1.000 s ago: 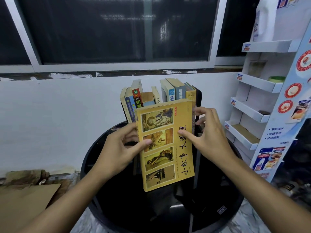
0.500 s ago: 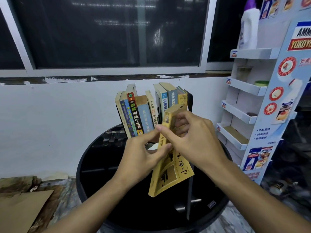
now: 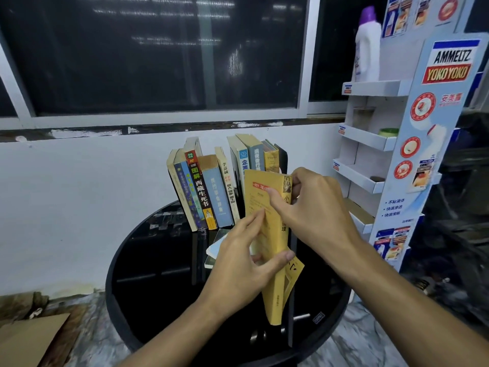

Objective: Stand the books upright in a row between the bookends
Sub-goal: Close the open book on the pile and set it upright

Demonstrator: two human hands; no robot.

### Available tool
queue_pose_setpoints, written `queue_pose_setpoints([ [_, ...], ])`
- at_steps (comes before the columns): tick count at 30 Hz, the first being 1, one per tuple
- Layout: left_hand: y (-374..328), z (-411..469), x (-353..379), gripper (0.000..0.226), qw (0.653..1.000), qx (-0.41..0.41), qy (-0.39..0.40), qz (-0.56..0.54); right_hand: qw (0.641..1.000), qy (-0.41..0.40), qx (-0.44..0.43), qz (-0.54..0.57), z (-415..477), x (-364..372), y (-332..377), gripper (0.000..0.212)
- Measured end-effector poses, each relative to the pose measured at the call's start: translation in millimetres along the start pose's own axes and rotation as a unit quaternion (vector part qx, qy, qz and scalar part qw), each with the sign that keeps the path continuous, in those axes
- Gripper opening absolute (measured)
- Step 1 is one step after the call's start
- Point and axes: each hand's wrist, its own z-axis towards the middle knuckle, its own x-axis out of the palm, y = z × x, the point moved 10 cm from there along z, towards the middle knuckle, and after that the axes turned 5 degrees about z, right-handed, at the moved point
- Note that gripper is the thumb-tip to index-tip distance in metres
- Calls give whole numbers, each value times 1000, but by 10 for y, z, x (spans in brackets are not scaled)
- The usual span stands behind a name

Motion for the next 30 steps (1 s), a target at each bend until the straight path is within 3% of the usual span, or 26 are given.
queue_pose_setpoints([
  [3,-33,10,9,90,1000,3,2,-2,1000,-3,-7,-8,33,-63,36,25],
  [10,-35,180,-116,50,999,7,-16,35,999,-3,-29,-26,144,-300,51,26],
  [18,61,904,-377,54,983,31,-51,176,998,-17,-25,-63,260,-525,-84,32],
  [24,252,1529,-621,60,950,42,-77,300,997,-24,-45,-50,331,-587,-93,30],
  [30,547,1902,-798,65,880,28,-56,471,997,-26,-60,-45,418,-549,0,31],
])
